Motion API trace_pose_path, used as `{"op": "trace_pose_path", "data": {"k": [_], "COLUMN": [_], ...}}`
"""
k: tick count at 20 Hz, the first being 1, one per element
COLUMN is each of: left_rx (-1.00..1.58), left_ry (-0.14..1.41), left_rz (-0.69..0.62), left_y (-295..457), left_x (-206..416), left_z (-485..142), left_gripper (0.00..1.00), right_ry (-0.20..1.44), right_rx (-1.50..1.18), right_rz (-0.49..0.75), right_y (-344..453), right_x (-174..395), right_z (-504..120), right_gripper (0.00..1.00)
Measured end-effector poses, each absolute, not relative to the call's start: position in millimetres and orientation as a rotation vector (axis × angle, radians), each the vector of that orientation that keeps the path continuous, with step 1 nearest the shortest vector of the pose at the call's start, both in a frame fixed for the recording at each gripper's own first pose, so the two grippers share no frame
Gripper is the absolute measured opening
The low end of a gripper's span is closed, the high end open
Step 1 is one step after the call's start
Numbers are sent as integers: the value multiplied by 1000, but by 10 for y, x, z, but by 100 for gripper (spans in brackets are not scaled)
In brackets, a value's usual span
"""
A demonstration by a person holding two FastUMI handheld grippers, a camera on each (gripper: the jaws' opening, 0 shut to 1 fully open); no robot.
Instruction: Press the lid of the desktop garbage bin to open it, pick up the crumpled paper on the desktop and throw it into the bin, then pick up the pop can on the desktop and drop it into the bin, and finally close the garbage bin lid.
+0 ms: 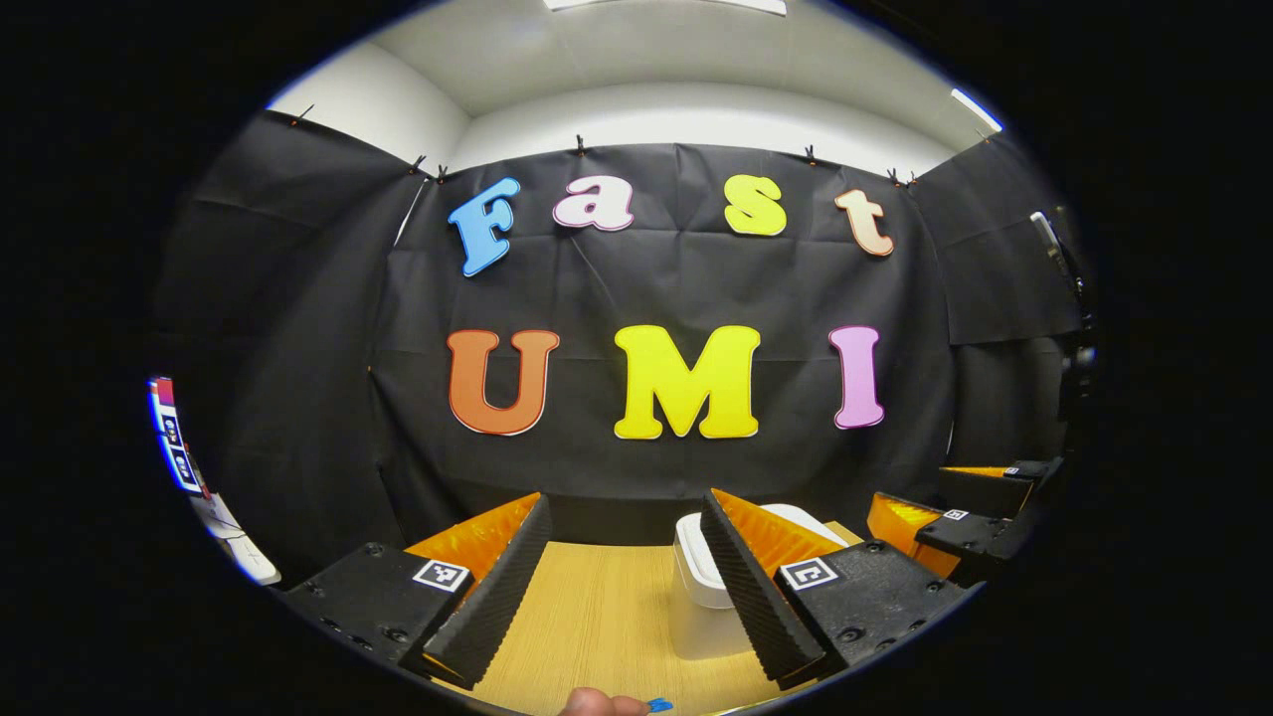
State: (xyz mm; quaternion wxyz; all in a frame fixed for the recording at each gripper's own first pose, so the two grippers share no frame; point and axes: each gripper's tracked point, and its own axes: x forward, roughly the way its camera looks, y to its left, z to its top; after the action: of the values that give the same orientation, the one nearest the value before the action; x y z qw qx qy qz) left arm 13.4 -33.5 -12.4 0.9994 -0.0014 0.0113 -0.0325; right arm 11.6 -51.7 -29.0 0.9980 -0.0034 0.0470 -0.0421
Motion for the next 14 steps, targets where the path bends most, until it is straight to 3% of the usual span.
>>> {"op": "trace_pose_path", "data": {"k": [10, 14], "left_rx": [5, 9], "left_ry": [50, 64], "left_rz": [-50, -42], "left_y": [-318, -286], "left_x": [144, 177], "left_z": [-198, -253], "left_gripper": [97, 97], "right_ry": [207, 238], "right_rx": [-24, -43], "right_rz": [-59, -23], "right_y": [-511, -426], "right_x": [479, 673], "right_z": [-655, -774], "right_gripper": [96, 84]}}
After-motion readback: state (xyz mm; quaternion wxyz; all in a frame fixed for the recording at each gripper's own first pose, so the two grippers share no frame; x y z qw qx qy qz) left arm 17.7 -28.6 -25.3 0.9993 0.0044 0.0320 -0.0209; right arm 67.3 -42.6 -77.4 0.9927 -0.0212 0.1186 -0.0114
